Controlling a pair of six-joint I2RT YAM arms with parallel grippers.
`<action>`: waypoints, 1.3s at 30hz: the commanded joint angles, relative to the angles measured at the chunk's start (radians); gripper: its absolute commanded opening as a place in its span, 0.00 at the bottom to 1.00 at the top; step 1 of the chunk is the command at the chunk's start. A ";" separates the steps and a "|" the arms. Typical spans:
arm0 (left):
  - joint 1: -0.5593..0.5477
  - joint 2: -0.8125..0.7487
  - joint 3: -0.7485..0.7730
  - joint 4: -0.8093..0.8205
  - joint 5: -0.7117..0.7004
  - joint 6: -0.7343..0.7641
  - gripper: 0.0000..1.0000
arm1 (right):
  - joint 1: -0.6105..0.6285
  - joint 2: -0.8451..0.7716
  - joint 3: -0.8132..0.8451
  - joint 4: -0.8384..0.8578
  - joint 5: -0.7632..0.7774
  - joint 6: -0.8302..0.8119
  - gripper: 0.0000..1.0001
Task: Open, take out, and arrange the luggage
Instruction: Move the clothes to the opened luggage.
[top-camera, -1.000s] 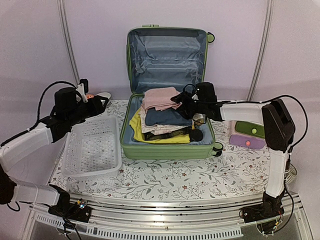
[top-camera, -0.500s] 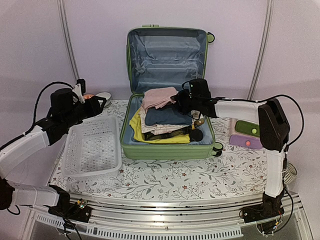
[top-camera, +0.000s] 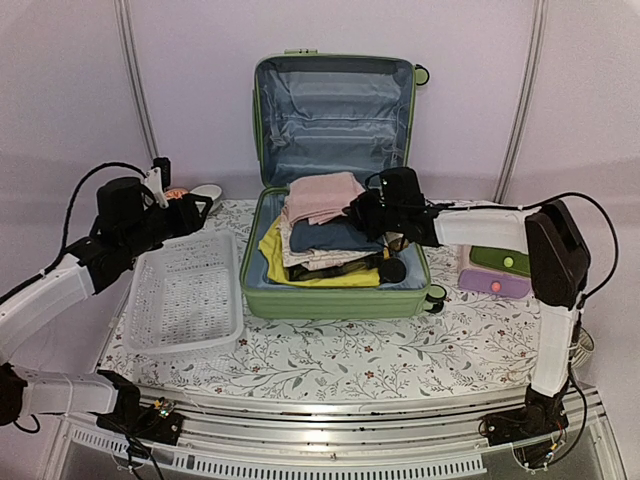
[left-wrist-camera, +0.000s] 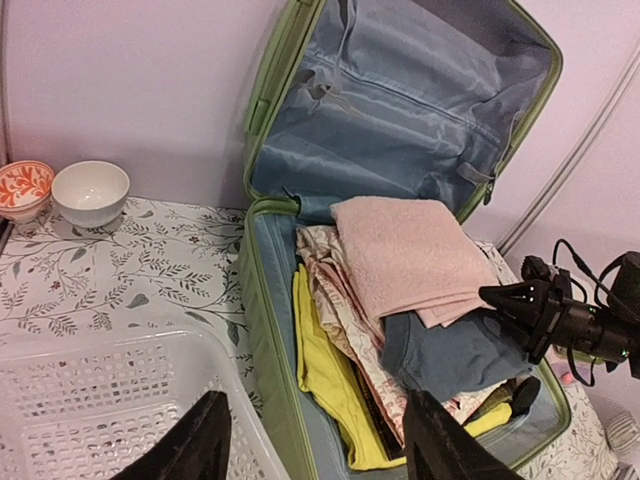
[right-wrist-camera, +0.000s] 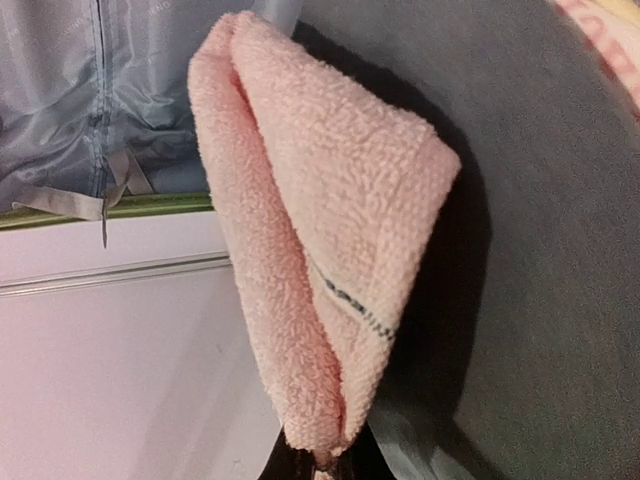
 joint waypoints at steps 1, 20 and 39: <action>-0.040 0.000 -0.006 0.003 0.039 0.028 0.61 | 0.038 -0.165 -0.147 0.050 0.005 -0.023 0.03; -0.234 0.093 0.045 0.114 0.245 0.181 0.61 | 0.044 -0.592 -0.632 0.153 -0.152 -0.282 0.02; -0.338 0.279 0.138 0.099 0.292 0.241 0.58 | 0.021 -0.706 -0.797 -0.019 -0.240 -0.578 0.63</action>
